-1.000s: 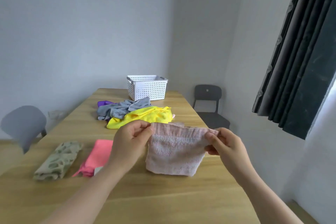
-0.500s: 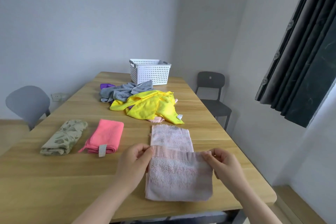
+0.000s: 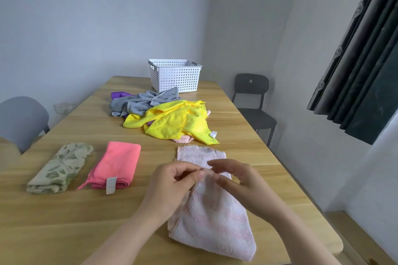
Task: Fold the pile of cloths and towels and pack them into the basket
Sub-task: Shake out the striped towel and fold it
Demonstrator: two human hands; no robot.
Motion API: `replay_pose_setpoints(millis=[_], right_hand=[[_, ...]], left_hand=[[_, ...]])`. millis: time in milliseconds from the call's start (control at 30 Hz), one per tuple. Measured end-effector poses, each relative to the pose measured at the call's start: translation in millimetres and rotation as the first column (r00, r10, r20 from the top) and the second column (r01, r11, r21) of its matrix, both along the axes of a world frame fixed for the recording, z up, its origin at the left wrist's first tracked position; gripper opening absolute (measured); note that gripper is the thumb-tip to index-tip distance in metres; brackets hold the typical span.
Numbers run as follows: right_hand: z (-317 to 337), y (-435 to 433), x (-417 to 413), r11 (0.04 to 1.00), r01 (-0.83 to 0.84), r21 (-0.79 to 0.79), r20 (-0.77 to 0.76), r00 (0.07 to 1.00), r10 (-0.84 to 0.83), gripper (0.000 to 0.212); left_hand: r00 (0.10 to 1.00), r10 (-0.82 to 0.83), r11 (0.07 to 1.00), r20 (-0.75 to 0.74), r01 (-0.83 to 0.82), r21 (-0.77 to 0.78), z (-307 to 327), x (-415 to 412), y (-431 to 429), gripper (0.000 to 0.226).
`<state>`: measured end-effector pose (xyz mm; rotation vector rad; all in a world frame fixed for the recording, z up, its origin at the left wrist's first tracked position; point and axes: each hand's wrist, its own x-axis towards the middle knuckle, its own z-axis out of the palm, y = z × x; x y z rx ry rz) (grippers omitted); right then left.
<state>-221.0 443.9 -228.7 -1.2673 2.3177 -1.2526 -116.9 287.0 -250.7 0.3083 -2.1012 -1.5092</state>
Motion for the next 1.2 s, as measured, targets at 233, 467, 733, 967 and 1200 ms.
replay_pose_setpoints(millis=[233, 467, 733, 967, 1200], right_hand=[[9.5, -0.2, -10.6, 0.999, -0.007, -0.053, -0.085, 0.996, 0.002, 0.018], [30.7, 9.0, -14.5, 0.965, 0.121, -0.232, -0.181, 0.970, -0.165, 0.014], [48.8, 16.5, -17.1, 0.925, 0.202, -0.322, -0.222, 0.933, -0.282, 0.014], [57.1, 19.4, -18.0, 0.919, 0.218, -0.327, -0.263, 0.913, -0.311, 0.012], [66.4, 20.8, -21.6, 0.902, 0.231, -0.364, -0.277, 0.898, -0.342, 0.014]], left_hand=[[0.998, -0.059, 0.989, -0.012, 0.060, 0.132, -3.6, 4.8, -0.1, 0.024], [0.996, -0.090, 0.992, -0.025, 0.092, 0.090, -23.9, 13.5, 4.7, 0.009], [0.995, -0.041, 0.992, -0.096, 0.029, -0.120, -33.7, 12.6, 22.0, 0.030], [0.991, 0.020, 0.987, -0.132, -0.041, -0.158, -50.6, 8.1, 19.9, 0.016], [0.997, 0.054, 0.977, -0.051, -0.063, -0.204, -61.2, 0.6, 16.0, 0.011]])
